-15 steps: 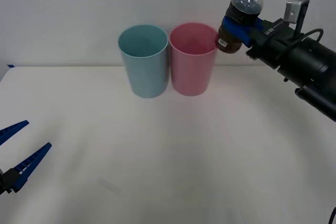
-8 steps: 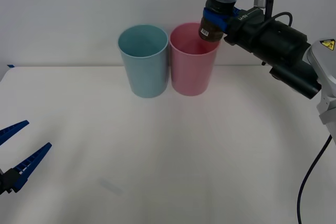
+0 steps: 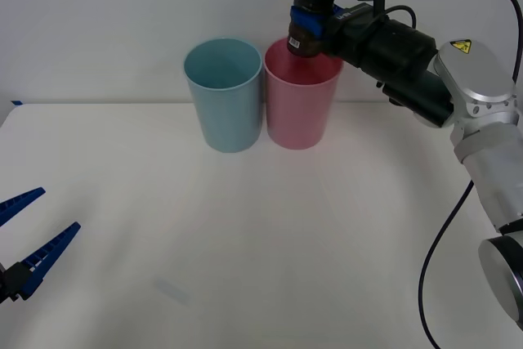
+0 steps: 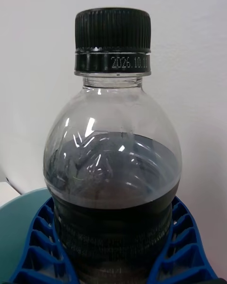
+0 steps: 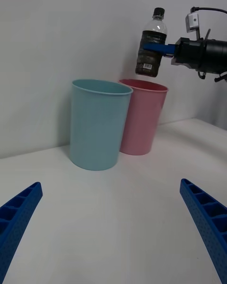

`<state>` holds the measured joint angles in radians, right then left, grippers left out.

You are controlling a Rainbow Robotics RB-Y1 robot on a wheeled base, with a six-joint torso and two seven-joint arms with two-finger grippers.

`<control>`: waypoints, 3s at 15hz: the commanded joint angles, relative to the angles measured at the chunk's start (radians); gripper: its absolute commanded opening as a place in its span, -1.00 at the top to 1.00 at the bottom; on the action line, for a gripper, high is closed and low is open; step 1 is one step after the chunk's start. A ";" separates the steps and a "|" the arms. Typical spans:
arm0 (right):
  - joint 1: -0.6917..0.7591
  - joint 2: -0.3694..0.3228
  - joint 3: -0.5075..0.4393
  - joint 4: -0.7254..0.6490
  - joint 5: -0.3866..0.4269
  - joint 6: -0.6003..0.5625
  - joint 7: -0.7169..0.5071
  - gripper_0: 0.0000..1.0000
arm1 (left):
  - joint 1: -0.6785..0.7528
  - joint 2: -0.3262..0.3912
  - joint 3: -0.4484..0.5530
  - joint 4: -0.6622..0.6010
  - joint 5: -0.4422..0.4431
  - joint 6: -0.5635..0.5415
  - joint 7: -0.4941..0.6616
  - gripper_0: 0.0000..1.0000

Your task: Grasp the object on the table and drop it into the matching bin: aluminum can to the light blue bin, PET bottle to the pink bin.

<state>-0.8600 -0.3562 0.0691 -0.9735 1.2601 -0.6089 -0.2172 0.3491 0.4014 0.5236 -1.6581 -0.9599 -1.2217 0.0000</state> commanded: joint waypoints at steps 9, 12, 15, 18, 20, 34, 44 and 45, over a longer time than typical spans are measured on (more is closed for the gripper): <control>-0.019 0.011 0.009 0.033 0.001 0.000 0.027 -1.00 | 0.000 0.000 0.000 0.000 0.000 0.000 0.000 -1.00; 0.013 0.011 0.009 -0.002 -0.011 -0.011 0.035 -1.00 | 0.000 0.000 0.000 0.000 0.000 0.000 0.000 -1.00; 0.116 0.003 0.006 -0.143 -0.011 -0.011 0.032 -1.00 | 0.000 0.000 0.000 0.000 0.000 0.000 0.000 -1.00; 0.240 -0.021 0.005 -0.295 -0.016 -0.012 0.027 -1.00 | 0.000 0.000 0.000 0.000 0.000 0.000 0.000 -1.00; 0.326 -0.043 -0.003 -0.398 -0.027 -0.012 0.027 -1.00 | 0.000 0.000 0.000 0.000 0.000 0.000 0.000 -1.00; 0.825 -0.199 -0.222 -0.769 -0.165 -0.164 0.079 -1.00 | 0.000 0.000 0.000 0.000 0.000 0.000 0.000 -1.00; 1.113 -0.244 -0.370 -0.780 -0.301 -0.276 0.283 -1.00 | 0.000 0.000 0.000 0.000 0.000 0.000 0.000 -1.00; 1.130 -0.234 -0.390 -0.778 -0.300 -0.304 0.280 -1.00 | 0.000 0.000 0.000 0.000 0.000 0.000 0.000 -1.00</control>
<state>0.2558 -0.5976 -0.3054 -1.7519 0.9593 -0.8914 0.0654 0.3491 0.4014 0.5236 -1.6581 -0.9599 -1.2217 0.0000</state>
